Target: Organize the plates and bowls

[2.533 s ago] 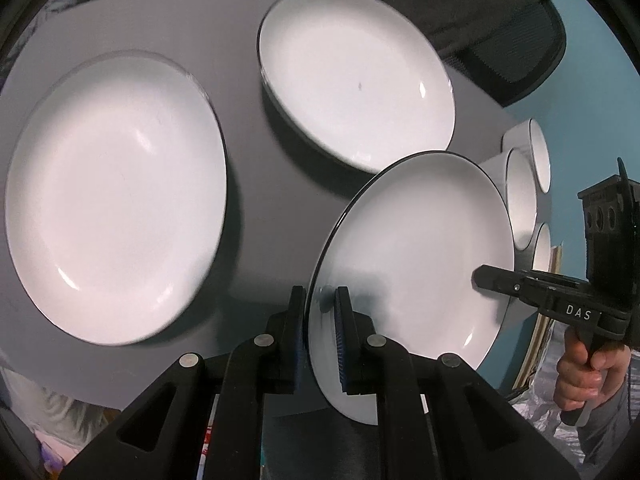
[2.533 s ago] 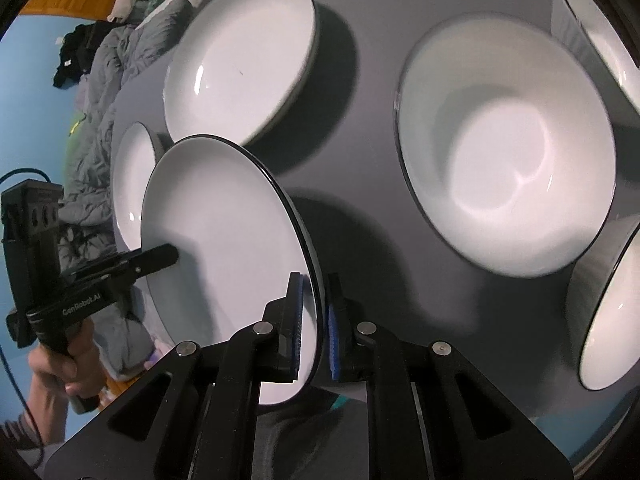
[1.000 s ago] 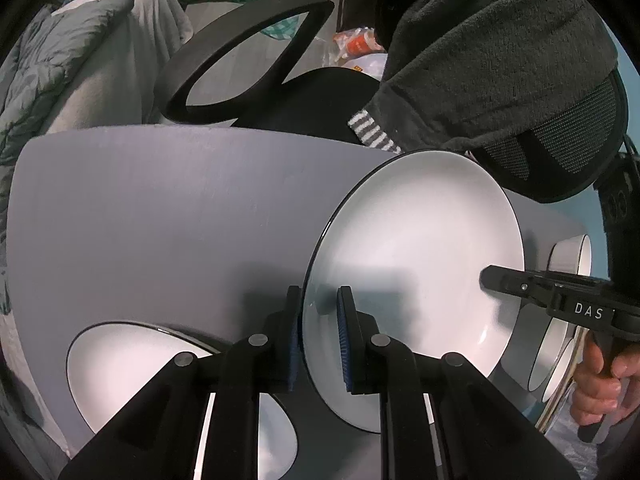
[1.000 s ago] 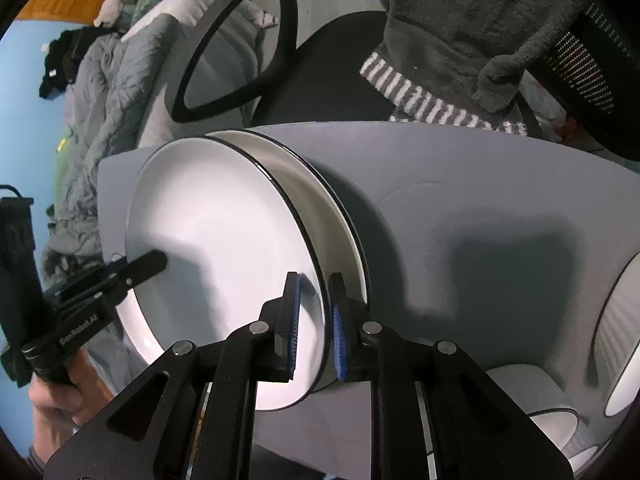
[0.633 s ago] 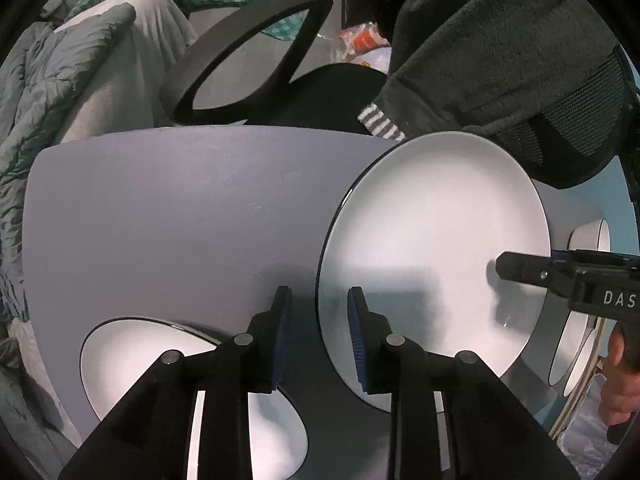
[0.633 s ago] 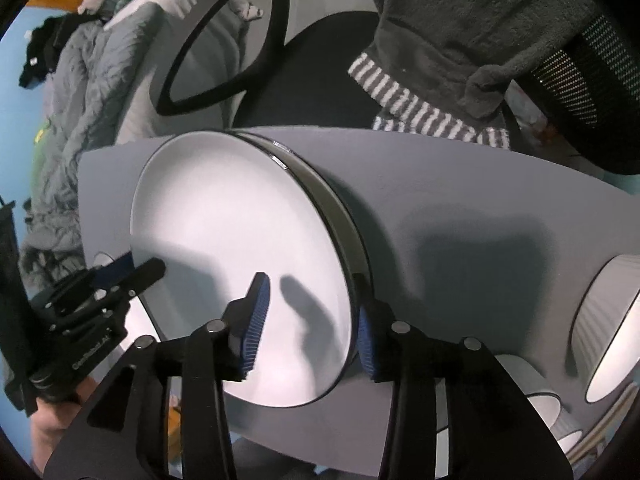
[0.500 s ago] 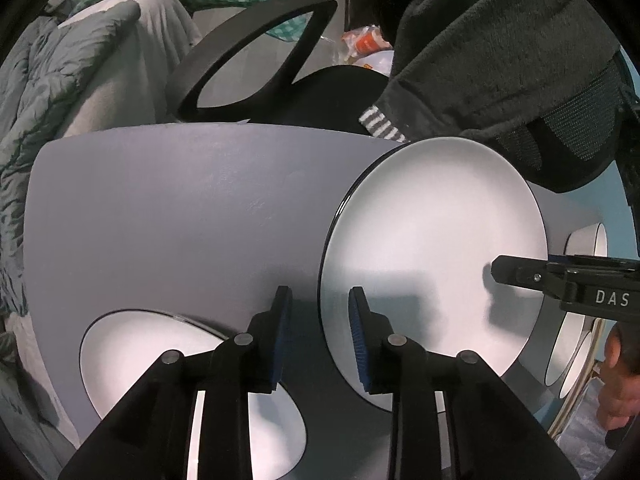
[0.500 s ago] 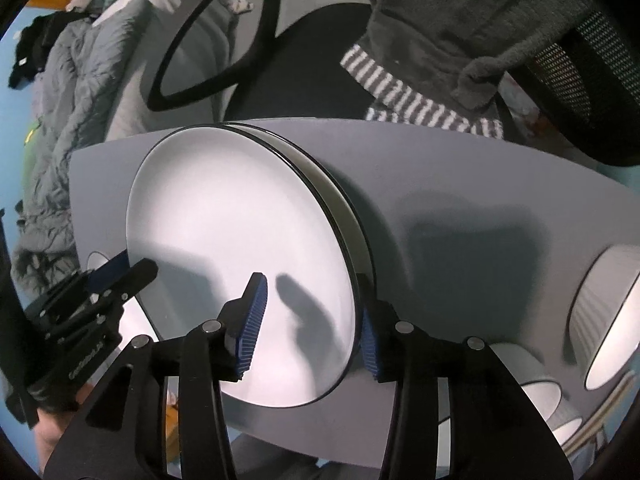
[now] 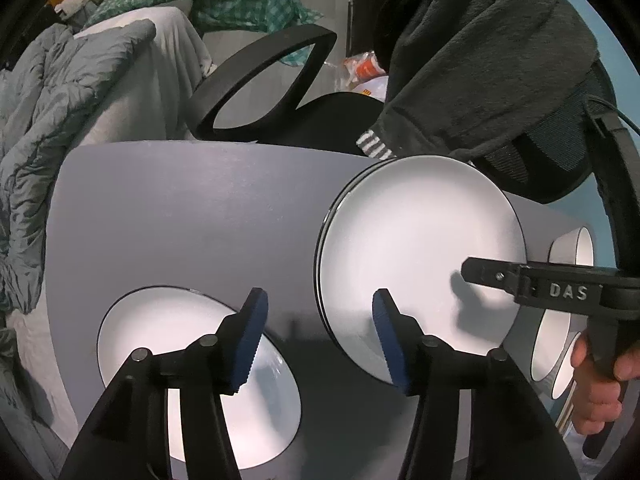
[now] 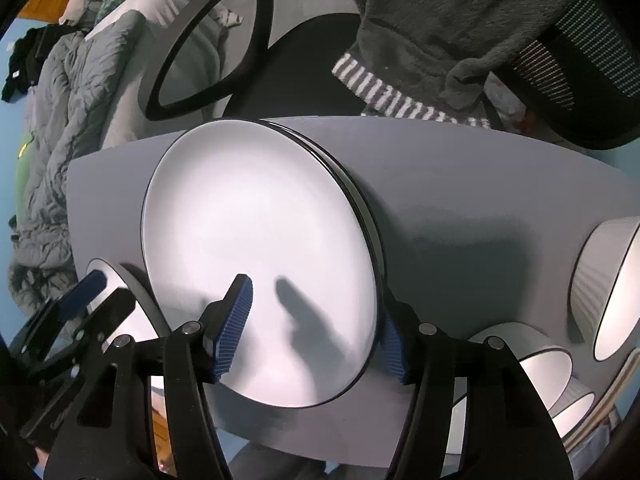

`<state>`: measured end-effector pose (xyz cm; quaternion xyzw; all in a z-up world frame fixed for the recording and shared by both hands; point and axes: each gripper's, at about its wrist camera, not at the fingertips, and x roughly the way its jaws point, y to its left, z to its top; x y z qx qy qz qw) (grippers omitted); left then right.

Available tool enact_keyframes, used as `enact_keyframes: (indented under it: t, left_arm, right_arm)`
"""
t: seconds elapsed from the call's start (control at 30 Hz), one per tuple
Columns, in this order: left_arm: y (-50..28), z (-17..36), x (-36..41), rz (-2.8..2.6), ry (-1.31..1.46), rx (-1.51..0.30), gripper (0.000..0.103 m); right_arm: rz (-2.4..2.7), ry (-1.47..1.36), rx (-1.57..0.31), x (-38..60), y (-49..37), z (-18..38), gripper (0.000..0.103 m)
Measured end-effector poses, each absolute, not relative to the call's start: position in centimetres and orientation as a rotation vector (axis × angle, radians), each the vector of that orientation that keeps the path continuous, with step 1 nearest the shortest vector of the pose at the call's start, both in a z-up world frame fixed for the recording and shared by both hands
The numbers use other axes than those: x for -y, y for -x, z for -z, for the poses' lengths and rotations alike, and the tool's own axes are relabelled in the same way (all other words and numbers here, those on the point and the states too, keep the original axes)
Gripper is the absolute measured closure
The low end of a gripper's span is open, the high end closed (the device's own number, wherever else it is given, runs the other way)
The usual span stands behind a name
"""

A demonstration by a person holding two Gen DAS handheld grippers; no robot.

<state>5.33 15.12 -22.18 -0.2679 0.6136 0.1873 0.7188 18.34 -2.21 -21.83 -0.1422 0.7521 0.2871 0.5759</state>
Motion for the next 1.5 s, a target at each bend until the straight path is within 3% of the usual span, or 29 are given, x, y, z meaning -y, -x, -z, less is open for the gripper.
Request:
enact_keyframes:
  t: [0.7, 1.2, 1.33, 1.5]
  left_arm:
    - [0.1, 19.2, -14.2, -0.466, 0.676, -1.297, 0.046]
    - [2.4, 13.3, -13.4, -0.49, 0.598, -1.182, 0.045]
    - [3.1, 11.4, -13.4, -0.493, 0.574, -1.144, 0.036]
    - [4.5, 9.8, -13.5, -0.494, 0.58, -1.103, 0.035]
  right_arm:
    - [-0.622, 0.185, -1.631, 4.8, -17.2, 20.0, 0.038]
    - [-0.696, 0.394, -1.311, 4.4, -14.2, 10.3, 0.038]
    - [-0.735, 0.433, -1.236, 4.0, -13.1, 8.2, 0.038]
    - [-0.797, 0.454, -1.187, 3.3, -11.9, 6.3, 0.038]
